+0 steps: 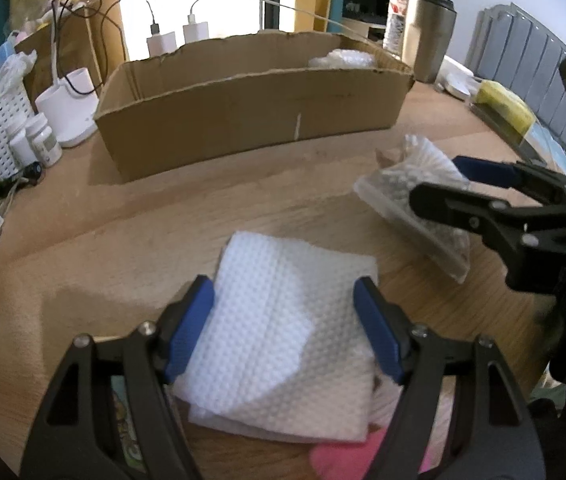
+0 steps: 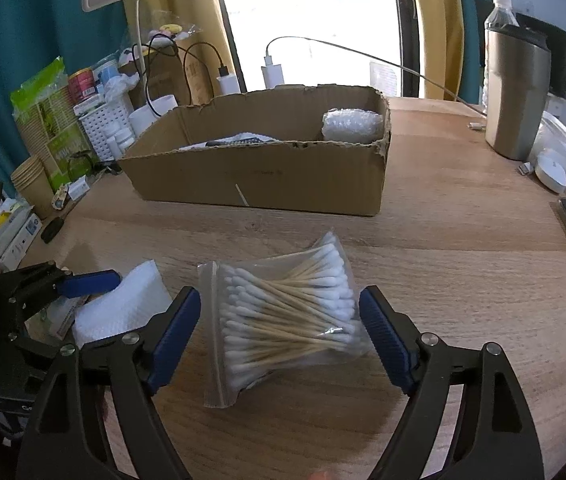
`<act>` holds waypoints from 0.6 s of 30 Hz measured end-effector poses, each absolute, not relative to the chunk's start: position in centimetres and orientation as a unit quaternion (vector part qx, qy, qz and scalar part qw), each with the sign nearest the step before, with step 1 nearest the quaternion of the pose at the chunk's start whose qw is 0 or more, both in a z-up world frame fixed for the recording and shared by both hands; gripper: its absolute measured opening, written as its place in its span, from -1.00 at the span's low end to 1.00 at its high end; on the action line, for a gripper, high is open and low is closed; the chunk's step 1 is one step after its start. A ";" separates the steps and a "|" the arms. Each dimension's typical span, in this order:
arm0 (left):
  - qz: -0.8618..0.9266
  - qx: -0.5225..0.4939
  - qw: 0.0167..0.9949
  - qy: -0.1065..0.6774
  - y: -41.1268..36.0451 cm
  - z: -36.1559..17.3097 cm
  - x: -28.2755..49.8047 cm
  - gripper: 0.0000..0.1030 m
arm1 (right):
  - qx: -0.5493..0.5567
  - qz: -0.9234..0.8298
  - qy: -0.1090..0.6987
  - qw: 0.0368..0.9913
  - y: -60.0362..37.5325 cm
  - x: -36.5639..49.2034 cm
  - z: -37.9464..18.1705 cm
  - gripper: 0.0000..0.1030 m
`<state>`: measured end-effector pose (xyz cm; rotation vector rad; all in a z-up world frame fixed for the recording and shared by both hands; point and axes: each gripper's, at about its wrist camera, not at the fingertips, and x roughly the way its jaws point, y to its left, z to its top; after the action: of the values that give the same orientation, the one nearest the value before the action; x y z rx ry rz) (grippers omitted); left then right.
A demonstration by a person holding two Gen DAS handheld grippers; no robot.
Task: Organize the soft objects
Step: 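Grasp the white paper towel with the left tool while the right tool grasps the cotton swab bag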
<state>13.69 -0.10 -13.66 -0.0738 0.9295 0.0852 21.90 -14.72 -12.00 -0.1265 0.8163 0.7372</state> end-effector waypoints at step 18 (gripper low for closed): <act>-0.013 -0.035 0.896 0.443 -1.7 -13.2 13.6 -0.54 | -0.090 0.338 0.411 0.842 -13.3 22.4 -12.6 0.64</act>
<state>13.59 -1.73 -13.16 -0.0725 0.9183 -0.0274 22.36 -13.31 -12.62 -0.1899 0.8692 0.7137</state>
